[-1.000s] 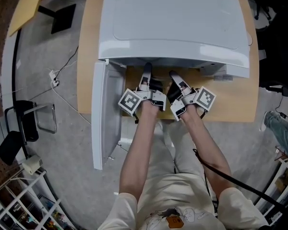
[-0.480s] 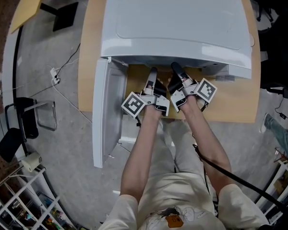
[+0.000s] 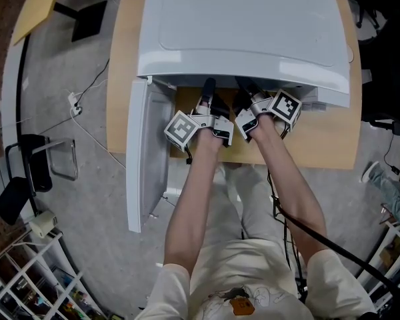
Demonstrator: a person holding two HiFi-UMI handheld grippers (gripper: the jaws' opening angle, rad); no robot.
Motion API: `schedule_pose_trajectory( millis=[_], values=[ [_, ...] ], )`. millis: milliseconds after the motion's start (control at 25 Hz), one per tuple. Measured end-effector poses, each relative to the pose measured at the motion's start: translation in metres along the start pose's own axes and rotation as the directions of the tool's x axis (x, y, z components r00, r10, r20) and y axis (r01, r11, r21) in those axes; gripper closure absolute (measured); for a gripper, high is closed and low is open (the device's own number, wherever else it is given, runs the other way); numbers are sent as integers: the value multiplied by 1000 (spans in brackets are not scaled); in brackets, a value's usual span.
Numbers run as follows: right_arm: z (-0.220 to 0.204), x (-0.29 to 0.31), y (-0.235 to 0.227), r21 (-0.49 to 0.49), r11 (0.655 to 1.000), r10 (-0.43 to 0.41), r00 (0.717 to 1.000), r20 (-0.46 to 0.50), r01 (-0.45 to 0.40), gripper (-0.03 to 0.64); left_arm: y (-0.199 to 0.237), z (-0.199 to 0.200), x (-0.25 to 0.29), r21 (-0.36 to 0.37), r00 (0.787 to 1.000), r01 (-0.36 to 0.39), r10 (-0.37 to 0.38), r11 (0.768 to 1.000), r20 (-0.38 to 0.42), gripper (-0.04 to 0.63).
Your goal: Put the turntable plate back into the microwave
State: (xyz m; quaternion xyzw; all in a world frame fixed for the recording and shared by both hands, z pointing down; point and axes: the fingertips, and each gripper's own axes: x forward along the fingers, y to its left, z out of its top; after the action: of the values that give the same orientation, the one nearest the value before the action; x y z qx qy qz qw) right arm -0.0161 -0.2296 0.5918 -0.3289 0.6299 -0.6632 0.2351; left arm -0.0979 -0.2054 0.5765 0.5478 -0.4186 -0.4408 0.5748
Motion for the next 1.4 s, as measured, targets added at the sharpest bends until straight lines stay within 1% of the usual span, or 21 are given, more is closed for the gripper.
schedule_pose_trajectory(
  millis=[120, 200, 280, 320, 400, 520, 600, 640, 680, 720, 760, 960, 1040, 1160, 1240, 1320, 1400],
  values=[
    [-1, 7, 2, 2, 1000, -24, 1000, 5, 24, 557, 8, 9, 3, 29, 999, -44, 44, 999, -1, 560],
    [-6, 9, 2, -21, 999, -46, 999, -12, 46, 559, 17, 14, 0, 33, 998, -68, 68, 997, -2, 561],
    [-12, 10, 7, -31, 999, -35, 999, -36, 33, 490, 19, 17, -2, 34, 997, -75, 75, 997, 1, 563],
    [-14, 10, 9, -23, 1000, -23, 999, -44, 22, 467, 19, 17, -2, 38, 997, -75, 75, 996, 2, 563],
    [-16, 8, 9, -4, 1000, -22, 999, -47, 22, 457, 19, 17, -1, 43, 997, -79, 79, 996, 2, 563],
    [-20, -1, 1, 13, 997, -82, 996, -29, 82, 456, 24, 16, -3, 37, 994, -106, 106, 994, 3, 565],
    [-24, -11, -2, 27, 993, -114, 993, -8, 114, 462, 29, 15, -4, 33, 992, -126, 126, 992, 5, 568],
    [-26, -17, -3, 35, 992, -119, 993, 1, 119, 476, 30, 15, -3, 32, 992, -130, 129, 991, 6, 569],
    [-28, -21, -3, 41, 992, -119, 993, 11, 119, 494, 31, 15, -3, 32, 992, -129, 129, 991, 6, 569],
    [-28, -25, -3, 44, 992, -119, 993, 18, 118, 541, 30, 15, -2, 34, 992, -128, 127, 991, 5, 569],
    [-28, -26, -4, 47, 992, -119, 993, 21, 118, 555, 29, 14, 0, 37, 992, -126, 126, 991, 4, 569],
    [-22, -22, -14, 77, 989, -128, 992, 25, 125, 545, 27, 16, 1, 40, 994, -112, 111, 993, 10, 569],
    [-17, -20, -19, 73, 987, -148, 989, 22, 146, 583, 28, 14, 2, 40, 993, -117, 117, 992, -1, 569],
    [-16, -17, -22, 60, 983, -178, 984, 19, 176, 583, 28, 15, 0, 35, 993, -114, 114, 993, -14, 570],
    [-14, -15, -22, 74, 981, -184, 982, 33, 181, 584, 27, 15, -4, 33, 994, -109, 110, 993, -22, 577],
    [-13, -13, -23, 83, 979, -192, 980, 48, 188, 588, 23, 13, -9, 60, 994, -105, 107, 993, -30, 594],
    [-12, -10, -21, 79, 979, -194, 980, 55, 189, 588, 18, 10, -14, 107, 993, -102, 107, 989, -49, 594]
  ],
)
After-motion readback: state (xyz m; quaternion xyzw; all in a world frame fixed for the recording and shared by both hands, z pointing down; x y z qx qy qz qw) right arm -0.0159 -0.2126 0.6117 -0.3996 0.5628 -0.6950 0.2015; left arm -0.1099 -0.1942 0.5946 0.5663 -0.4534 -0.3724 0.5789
